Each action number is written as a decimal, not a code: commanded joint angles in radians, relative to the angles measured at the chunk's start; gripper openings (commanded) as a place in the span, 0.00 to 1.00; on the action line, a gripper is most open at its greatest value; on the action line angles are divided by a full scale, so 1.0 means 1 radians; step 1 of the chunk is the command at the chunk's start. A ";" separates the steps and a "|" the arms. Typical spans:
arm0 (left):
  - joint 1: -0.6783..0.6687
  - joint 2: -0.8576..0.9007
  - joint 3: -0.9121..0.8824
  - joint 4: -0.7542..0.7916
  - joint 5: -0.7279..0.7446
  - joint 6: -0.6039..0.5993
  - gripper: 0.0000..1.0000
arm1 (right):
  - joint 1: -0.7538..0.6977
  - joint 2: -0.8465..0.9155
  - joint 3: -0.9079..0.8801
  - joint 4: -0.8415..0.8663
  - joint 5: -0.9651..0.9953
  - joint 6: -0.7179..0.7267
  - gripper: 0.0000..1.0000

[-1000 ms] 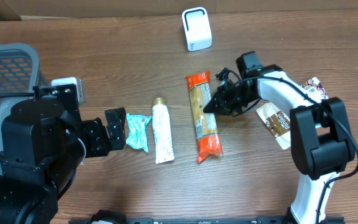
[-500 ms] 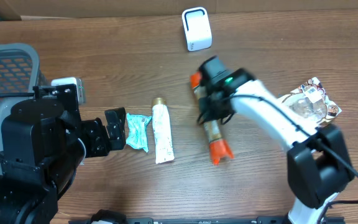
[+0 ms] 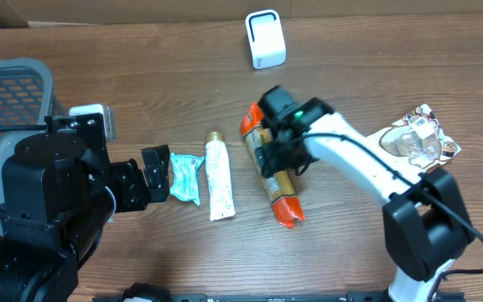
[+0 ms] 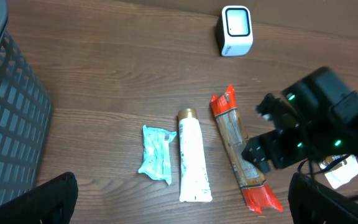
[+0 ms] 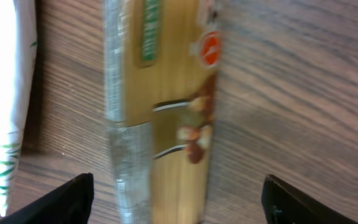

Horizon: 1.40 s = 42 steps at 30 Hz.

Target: Scan the item barcode

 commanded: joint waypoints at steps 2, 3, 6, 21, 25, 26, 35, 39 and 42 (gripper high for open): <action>0.005 0.002 0.012 0.000 -0.013 -0.014 1.00 | -0.055 0.016 -0.054 0.011 -0.216 -0.159 0.87; 0.005 0.002 0.012 0.000 -0.013 -0.014 1.00 | -0.056 0.018 -0.072 0.016 -0.261 -0.187 0.88; 0.005 0.002 0.012 0.000 -0.013 -0.014 1.00 | -0.054 0.018 -0.120 0.047 -0.311 -0.206 0.88; 0.005 0.002 0.012 0.000 -0.013 -0.014 1.00 | -0.053 0.020 -0.249 0.216 -0.311 -0.126 0.34; 0.005 0.002 0.012 0.000 -0.013 -0.014 1.00 | -0.056 0.020 -0.246 0.224 -0.348 -0.123 0.09; 0.005 0.002 0.012 0.000 -0.013 -0.014 1.00 | -0.059 0.020 -0.242 0.223 -0.371 -0.123 0.06; 0.005 0.002 0.012 0.000 -0.013 -0.014 1.00 | -0.209 -0.013 -0.095 0.090 -0.840 -0.280 0.04; 0.005 0.002 0.012 0.000 -0.013 -0.014 1.00 | -0.314 -0.051 -0.016 0.004 -1.094 -0.358 0.04; 0.005 0.002 0.012 0.000 -0.013 -0.014 0.99 | -0.379 -0.064 0.018 -0.009 -1.274 -0.371 0.04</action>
